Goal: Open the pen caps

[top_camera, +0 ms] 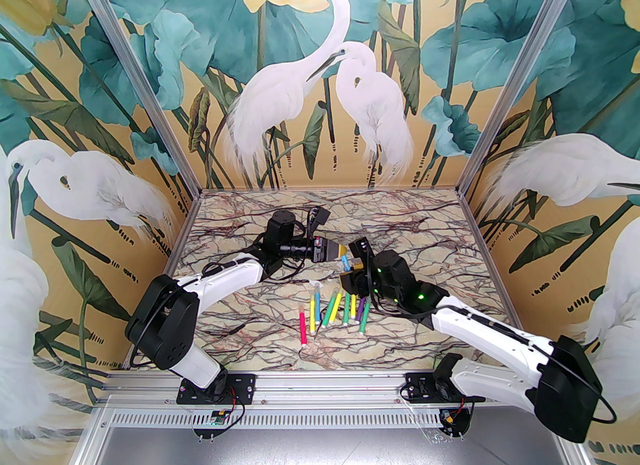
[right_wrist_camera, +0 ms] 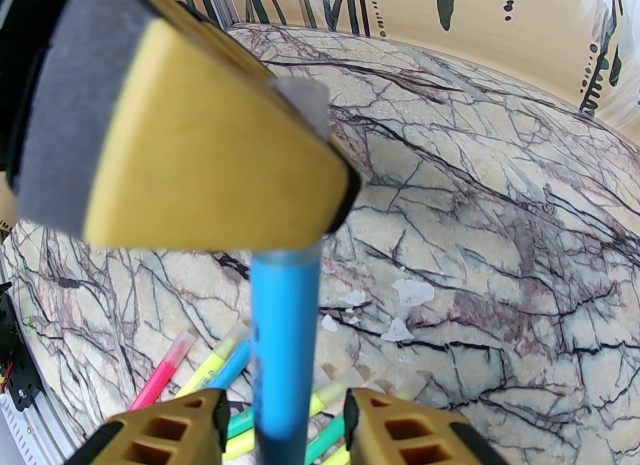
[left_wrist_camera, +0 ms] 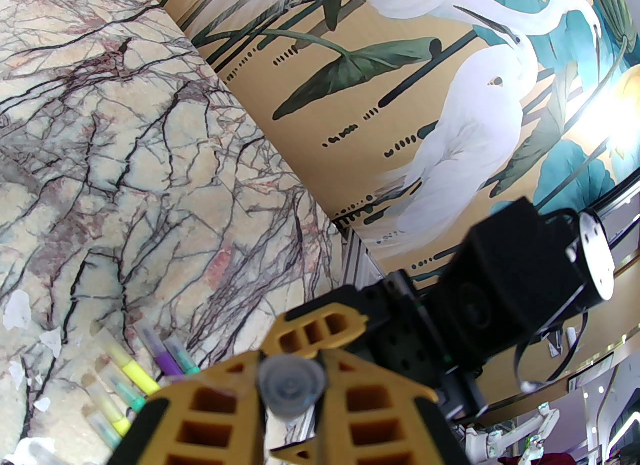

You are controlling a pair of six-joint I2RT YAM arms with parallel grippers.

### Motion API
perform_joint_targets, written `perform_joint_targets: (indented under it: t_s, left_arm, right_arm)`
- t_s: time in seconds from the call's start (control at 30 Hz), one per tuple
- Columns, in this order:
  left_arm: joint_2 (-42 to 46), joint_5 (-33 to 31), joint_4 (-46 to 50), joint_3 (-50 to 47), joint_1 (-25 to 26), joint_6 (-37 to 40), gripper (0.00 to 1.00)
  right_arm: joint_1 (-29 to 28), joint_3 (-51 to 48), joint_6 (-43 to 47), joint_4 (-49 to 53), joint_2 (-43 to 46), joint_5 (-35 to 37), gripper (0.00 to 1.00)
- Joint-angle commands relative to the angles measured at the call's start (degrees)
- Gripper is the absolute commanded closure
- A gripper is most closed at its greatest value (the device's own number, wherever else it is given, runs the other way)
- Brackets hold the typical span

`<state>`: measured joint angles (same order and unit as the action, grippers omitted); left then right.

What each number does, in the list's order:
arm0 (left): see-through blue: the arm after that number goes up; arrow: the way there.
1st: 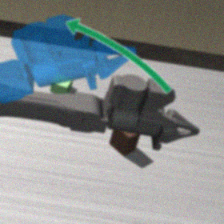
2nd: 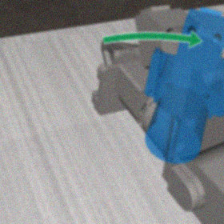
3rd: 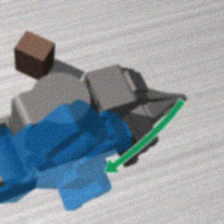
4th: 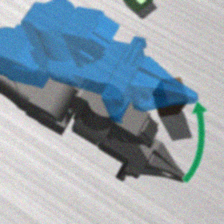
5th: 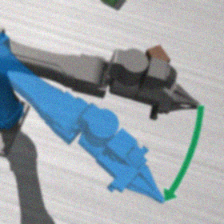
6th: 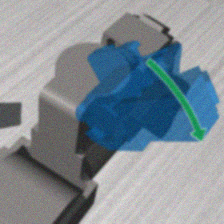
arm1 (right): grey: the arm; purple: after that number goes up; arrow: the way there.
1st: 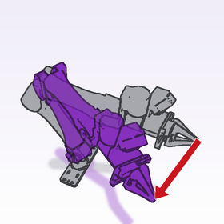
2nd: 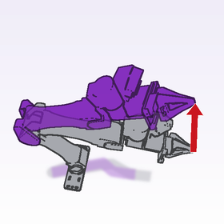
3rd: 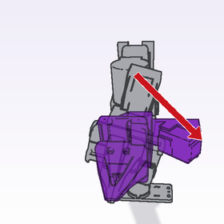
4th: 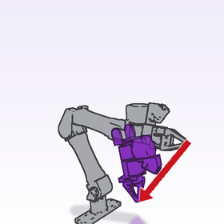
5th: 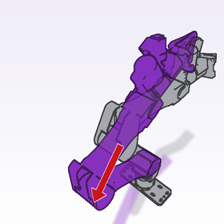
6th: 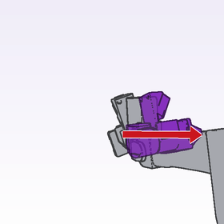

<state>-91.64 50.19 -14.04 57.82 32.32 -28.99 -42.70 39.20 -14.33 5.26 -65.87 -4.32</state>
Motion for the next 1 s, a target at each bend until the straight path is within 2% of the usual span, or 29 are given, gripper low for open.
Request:
perform_joint_targets:
  t_s: [0.0, 0.37, 0.5, 0.73, 0.97]
  left_arm:
    - [0.0, 2.4, -1.4, 1.3, 0.4, -0.7, 0.90]
    - [0.3, 1.1, 0.0, 1.4, 0.3, 0.4, 0.95]
    - [0.4, -0.6, 1.0, 2.1, 0.3, 0.8, 1.00]
    - [0.3, -3.9, 4.5, 3.9, 0.2, 2.5, 1.00]
    - [1.9, -11.9, 6.9, 4.3, -0.1, 2.8, 1.00]
  right_arm:
    - [-0.3, 0.0, -0.7, -2.4, -1.6, 0.7, 0.60]
    - [-0.3, 0.9, -0.2, -2.2, -2.5, 0.1, 0.79]
    - [-0.3, 0.4, 0.7, -1.9, -2.6, -0.3, 0.85]
    - [-0.3, -0.3, 1.7, -1.3, -2.9, -0.4, 0.97]
    - [-0.3, -2.1, 2.5, -1.0, -2.9, 0.2, 1.00]
